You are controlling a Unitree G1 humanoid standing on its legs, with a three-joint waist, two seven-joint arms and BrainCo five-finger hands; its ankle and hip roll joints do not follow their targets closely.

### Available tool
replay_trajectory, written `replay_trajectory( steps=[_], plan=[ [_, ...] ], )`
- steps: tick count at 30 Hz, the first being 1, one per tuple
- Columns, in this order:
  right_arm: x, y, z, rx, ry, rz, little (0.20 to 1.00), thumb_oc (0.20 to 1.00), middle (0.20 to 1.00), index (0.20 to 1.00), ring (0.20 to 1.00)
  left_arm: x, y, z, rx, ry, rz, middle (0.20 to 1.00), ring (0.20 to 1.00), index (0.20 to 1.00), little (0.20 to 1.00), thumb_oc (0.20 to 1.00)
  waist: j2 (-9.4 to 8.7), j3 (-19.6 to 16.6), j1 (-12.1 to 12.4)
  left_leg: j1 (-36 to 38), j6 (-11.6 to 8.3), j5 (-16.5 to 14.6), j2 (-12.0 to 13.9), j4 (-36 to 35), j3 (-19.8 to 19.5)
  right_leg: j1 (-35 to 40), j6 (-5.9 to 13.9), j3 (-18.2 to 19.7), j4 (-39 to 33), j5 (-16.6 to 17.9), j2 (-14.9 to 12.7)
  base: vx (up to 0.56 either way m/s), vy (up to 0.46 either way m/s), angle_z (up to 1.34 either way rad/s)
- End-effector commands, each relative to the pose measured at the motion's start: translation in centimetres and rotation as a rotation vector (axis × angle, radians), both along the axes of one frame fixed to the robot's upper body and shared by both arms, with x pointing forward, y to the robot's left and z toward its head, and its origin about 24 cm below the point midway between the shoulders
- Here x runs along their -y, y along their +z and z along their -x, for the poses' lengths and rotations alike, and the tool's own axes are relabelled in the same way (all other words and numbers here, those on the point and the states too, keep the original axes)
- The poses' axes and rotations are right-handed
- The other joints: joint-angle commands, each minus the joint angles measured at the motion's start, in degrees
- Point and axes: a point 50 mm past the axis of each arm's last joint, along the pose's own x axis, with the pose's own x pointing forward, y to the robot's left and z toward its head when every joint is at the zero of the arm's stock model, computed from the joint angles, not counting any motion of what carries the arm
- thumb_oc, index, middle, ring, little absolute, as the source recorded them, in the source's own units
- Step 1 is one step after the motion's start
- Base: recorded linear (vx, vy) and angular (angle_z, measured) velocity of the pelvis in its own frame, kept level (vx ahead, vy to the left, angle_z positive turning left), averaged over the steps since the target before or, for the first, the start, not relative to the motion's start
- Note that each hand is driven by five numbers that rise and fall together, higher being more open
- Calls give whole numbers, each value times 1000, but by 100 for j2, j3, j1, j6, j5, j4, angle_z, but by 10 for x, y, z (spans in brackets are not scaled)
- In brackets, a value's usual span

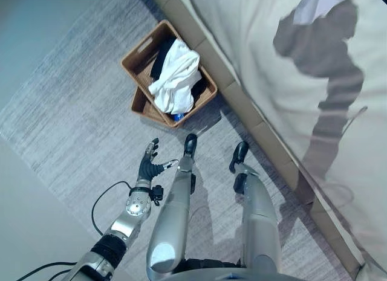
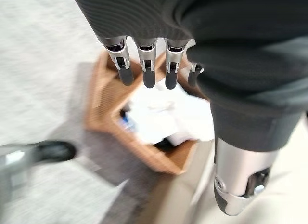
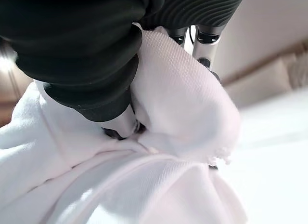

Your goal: Pick up clothes into the bucket

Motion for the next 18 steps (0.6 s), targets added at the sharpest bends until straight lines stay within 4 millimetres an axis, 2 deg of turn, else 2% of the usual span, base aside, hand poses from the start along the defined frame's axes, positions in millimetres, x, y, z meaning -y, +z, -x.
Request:
replay_trajectory(
  steps=[1,2,3,4,5,6,7,8,9,10,11,12,13,14,16,18],
  plan=[
    [0,30,26,168,67,15,200,200,200,200,200,-13,20,-2,82,-68,-79,1000,1000,1000,1000,1000,-313,-124,1,1043,-24,-620,-26,223,-37,1326,425,-95,-313,112,-136,51,72,-30],
    [1,30,26,167,67,14,200,200,200,200,200,-13,20,-2,81,-69,-80,1000,1000,1000,1000,1000,-314,-100,7,1081,-24,-616,-23,206,-40,1367,425,-99,-336,120,-131,118,67,-28],
    [2,21,23,137,72,25,200,200,200,200,200,-11,32,-7,118,-118,-101,1000,1000,1000,1000,1000,-329,-415,-75,1476,-43,-618,2,-29,-9,1800,457,-143,-589,148,-107,74,33,-15],
    [2,21,23,137,72,23,200,200,200,200,200,-11,32,-7,118,-118,-102,1000,1000,1000,1000,1000,-337,-410,-80,1485,-40,-576,-6,-63,-15,1814,458,-152,-625,185,-113,147,55,-7],
    [-6,15,18,107,116,45,200,200,200,200,200,-10,51,-15,182,-147,-126,1000,1000,1000,1000,1000,-336,-674,-170,1809,-53,-616,18,-225,25,2136,484,-184,-791,177,-85,52,28,1],
    [-6,15,18,107,115,43,200,200,200,200,200,-11,51,-15,182,-148,-127,1000,1000,1000,1000,1000,-345,-673,-176,1809,-51,-576,10,-254,19,2141,484,-192,-821,210,-92,142,39,3],
    [-11,5,14,70,150,61,200,200,200,200,200,-11,65,-21,226,-158,-132,1000,1000,1000,1000,1000,-340,-938,-244,2108,-62,-618,36,-379,71,2439,500,-196,-1002,178,-54,60,20,-4],
    [-11,5,14,70,149,59,200,200,200,200,200,-11,65,-21,225,-159,-134,1000,1000,1000,1000,1000,-353,-942,-248,2104,-59,-580,27,-405,67,2440,501,-202,-1030,210,-61,116,14,-2],
    [-21,-4,10,19,211,95,200,200,200,200,200,-9,87,-27,290,-201,-117,1000,1000,1000,1000,1000,-336,-1207,-309,2390,-78,-600,60,-572,119,2725,508,-225,-1186,172,1,28,3,-4],
    [-21,-4,11,19,210,94,200,200,200,200,200,-9,87,-27,290,-202,-118,1000,1000,1000,1000,1000,-345,-1210,-312,2383,-75,-564,51,-595,116,2721,509,-230,-1209,202,-6,71,10,-4],
    [-24,-9,10,10,240,96,200,200,200,200,200,-8,95,-27,317,-215,-108,1000,1000,1000,1000,1000,-325,-1341,-340,2486,-76,-564,49,-655,135,2794,509,-233,-1242,193,6,44,11,-10],
    [-26,-17,7,-15,265,92,200,200,200,200,200,-6,100,-28,332,-230,-102,1000,1000,1000,1000,1000,-309,-1445,-368,2571,-78,-568,63,-705,153,2879,506,-230,-1272,180,11,110,-1,-9],
    [-32,-33,6,-78,328,117,200,200,200,200,200,-1,122,-31,391,-292,-131,1000,1000,1000,1000,1000,-302,-1664,-436,2832,-82,-556,115,-899,217,3099,506,-223,-1359,142,41,77,-11,-4],
    [-32,-34,6,-78,328,116,200,200,200,200,200,-1,122,-31,391,-293,-132,1000,1000,1000,1000,1000,-309,-1658,-429,2844,-82,-554,115,-906,218,3108,506,-222,-1362,143,42,106,-22,-3],
    [-31,-57,8,-175,384,137,200,200,200,200,200,7,150,-35,464,-380,-200,1000,1000,1000,1000,1000,-268,-1981,-539,3108,-91,-548,170,-1090,281,3354,517,-224,-1472,87,74,78,-33,-11],
    [-30,-74,11,-256,416,151,200,200,200,200,200,12,162,-38,483,-424,-223,1000,1000,1000,1000,1000,-286,-2165,-589,3257,-101,-557,212,-1179,343,3512,525,-239,-1581,89,83,55,-38,-9]
  ],
)
